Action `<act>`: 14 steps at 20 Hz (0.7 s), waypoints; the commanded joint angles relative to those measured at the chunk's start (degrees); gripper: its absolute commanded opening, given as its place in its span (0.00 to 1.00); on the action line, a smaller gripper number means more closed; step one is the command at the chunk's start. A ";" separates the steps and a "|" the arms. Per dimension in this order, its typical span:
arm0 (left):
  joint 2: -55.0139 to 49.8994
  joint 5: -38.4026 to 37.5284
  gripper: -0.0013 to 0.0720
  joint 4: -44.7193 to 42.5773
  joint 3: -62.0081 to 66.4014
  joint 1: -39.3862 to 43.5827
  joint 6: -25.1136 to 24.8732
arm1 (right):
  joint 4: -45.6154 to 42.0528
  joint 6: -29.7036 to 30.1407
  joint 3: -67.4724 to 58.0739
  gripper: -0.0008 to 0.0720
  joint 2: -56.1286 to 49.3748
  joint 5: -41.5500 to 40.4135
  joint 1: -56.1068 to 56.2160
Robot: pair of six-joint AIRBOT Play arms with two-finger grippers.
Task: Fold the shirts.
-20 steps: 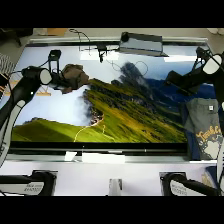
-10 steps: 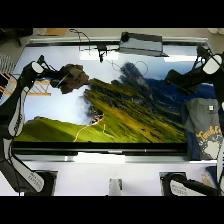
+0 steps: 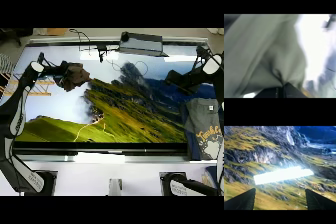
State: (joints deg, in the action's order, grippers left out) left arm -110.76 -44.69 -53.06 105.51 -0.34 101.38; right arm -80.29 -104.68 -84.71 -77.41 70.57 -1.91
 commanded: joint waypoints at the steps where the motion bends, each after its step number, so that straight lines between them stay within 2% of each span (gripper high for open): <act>1: 10.69 0.00 0.06 0.81 0.07 3.41 -17.66 | -2.16 4.57 -0.17 0.91 0.20 -4.17 0.04; 2: 15.98 -1.29 0.06 0.81 0.07 5.18 -22.47 | -2.08 6.47 -0.74 0.87 0.52 -4.44 0.04; 3: 21.24 -2.93 0.06 0.59 0.07 6.91 -26.49 | -2.10 7.89 -1.84 0.73 1.42 -2.60 0.04; 4: 26.93 -4.90 0.06 -0.44 0.07 8.85 -28.65 | -2.14 9.07 -2.71 0.67 2.89 -0.70 0.04; 6: 36.09 -7.61 0.06 -3.41 0.00 12.79 -28.65 | -3.02 12.17 -3.63 0.68 7.74 0.92 0.04; 7: 39.95 -8.59 0.06 -4.57 -0.46 15.43 -27.58 | -3.43 12.72 -3.67 0.70 11.10 1.29 0.04; 10: 46.73 -11.78 0.06 -9.97 -5.33 23.17 -19.10 | -3.37 12.74 -3.67 0.70 20.81 5.70 0.04; 12: 47.78 -14.21 0.06 -13.60 -12.20 27.69 -13.46 | -3.39 12.76 -3.67 0.70 25.24 11.02 0.04; 14: 47.58 -12.61 0.06 -13.88 -23.45 31.74 -11.02 | -3.37 12.74 -3.61 0.70 26.93 17.25 0.04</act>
State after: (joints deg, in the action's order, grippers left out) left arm -65.60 -56.47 -63.64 92.64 25.43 84.93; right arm -83.46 -92.47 -88.27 -54.96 79.59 -1.91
